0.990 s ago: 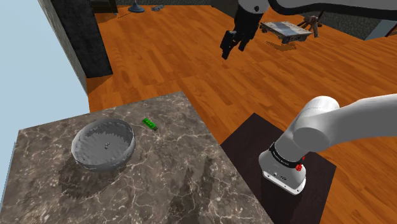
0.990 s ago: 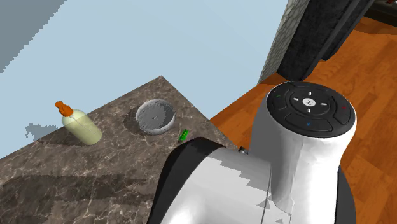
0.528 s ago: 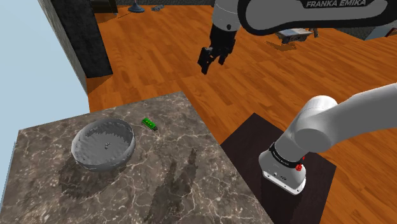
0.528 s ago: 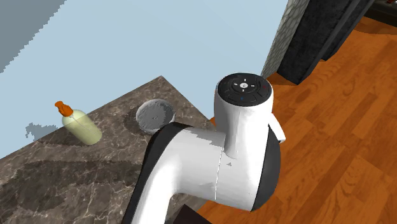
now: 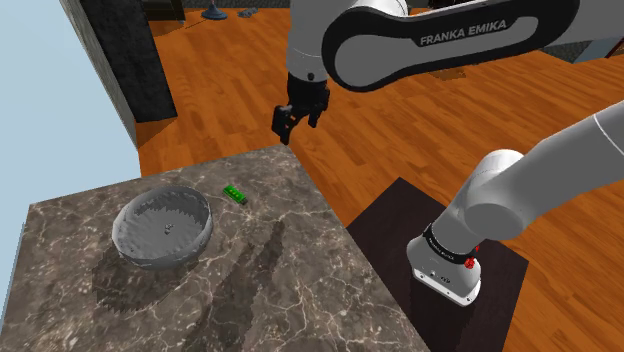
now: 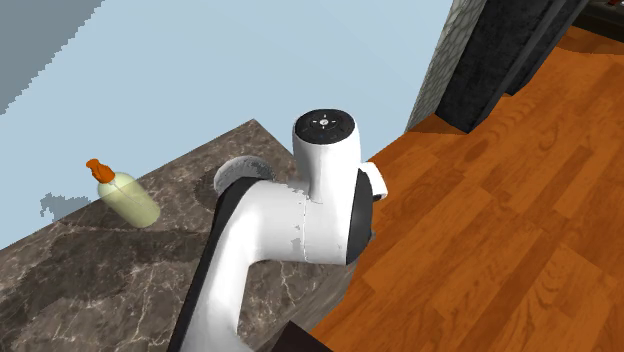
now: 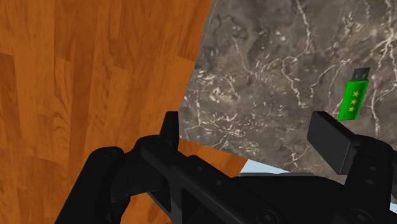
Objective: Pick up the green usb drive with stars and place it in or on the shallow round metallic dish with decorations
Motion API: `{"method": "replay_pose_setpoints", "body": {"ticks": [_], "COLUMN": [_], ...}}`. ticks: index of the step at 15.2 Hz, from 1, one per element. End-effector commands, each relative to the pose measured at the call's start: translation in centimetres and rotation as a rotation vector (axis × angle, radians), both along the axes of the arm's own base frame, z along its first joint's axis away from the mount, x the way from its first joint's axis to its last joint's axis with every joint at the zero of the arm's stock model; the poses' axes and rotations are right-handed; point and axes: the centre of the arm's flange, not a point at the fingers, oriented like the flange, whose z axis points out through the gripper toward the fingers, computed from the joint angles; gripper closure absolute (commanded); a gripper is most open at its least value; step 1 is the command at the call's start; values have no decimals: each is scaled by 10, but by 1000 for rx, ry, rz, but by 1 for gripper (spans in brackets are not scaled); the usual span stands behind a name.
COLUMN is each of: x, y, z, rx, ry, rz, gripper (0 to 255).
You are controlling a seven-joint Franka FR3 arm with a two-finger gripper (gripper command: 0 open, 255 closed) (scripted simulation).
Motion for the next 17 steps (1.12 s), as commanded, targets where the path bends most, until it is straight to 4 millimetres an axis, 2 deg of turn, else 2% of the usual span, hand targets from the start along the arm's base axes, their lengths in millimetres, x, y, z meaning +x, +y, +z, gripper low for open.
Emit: {"method": "replay_pose_setpoints", "body": {"ticks": [1,13,17], "x": [3,31,31], "y": [22,152,152], "z": [-12,-86,-102], "rx": [8,50,50], "ry": [10,68,68], "rz": [13,92,92], "gripper": [0,0,0]}}
